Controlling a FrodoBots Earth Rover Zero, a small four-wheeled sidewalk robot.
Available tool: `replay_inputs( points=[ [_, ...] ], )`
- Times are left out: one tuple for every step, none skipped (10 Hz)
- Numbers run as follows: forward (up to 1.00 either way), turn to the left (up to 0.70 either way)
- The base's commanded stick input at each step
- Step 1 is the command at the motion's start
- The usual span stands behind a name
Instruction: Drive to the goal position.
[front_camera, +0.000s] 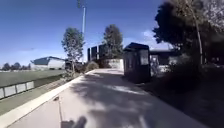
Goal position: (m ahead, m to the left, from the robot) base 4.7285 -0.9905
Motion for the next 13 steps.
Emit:
replay_inputs(
  points=[
    [1.0,0.0],
    [1.0,0.0],
    [1.0,0.0],
    [1.0,0.0],
    [1.0,0.0],
    [1.0,0.0],
    [1.0,0.0],
    [1.0,0.0],
    [1.0,0.0],
    [1.0,0.0],
    [1.0,0.0],
    [1.0,0.0],
    [1.0,0.0]
  ],
)
